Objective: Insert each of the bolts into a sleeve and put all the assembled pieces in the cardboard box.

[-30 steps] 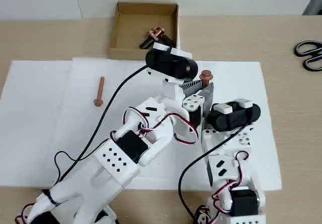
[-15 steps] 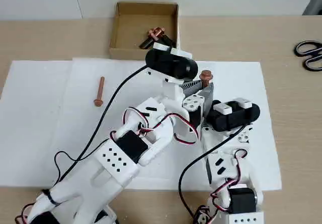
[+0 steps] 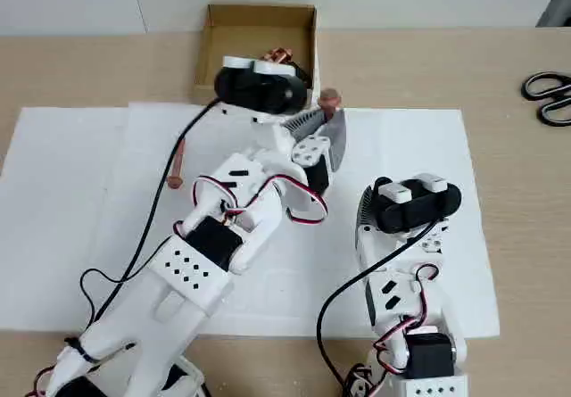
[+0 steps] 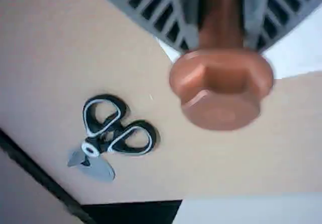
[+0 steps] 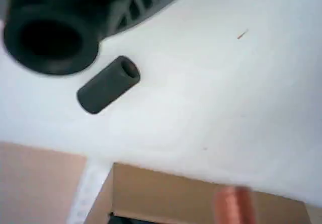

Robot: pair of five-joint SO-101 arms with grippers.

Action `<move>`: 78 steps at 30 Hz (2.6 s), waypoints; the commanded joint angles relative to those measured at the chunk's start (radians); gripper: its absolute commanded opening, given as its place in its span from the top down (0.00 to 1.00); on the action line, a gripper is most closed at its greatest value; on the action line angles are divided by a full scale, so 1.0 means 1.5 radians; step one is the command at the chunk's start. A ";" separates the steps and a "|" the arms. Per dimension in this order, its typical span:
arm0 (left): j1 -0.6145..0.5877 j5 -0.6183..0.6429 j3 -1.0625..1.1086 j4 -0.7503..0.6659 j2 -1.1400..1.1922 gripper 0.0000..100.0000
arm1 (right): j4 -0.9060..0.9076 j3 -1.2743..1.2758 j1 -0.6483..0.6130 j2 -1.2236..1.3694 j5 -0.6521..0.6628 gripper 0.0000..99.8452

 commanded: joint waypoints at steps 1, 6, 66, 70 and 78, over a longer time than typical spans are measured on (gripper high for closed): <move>0.004 -0.005 -0.006 -0.025 -0.030 0.99 | -0.014 -0.004 0.002 -0.011 -0.007 1.00; 0.025 -0.005 -0.006 -0.025 -0.030 0.99 | -0.011 -0.003 0.002 -0.011 -0.007 1.00; 0.109 -0.005 0.099 -0.258 0.071 0.99 | -0.010 -0.003 -0.014 -0.011 -0.007 1.00; 0.110 -0.041 0.099 -0.233 0.071 0.99 | -0.010 -0.003 -0.013 -0.011 -0.007 1.00; 0.111 -0.074 0.100 -0.231 0.071 0.99 | -0.010 -0.003 -0.013 -0.011 -0.007 1.00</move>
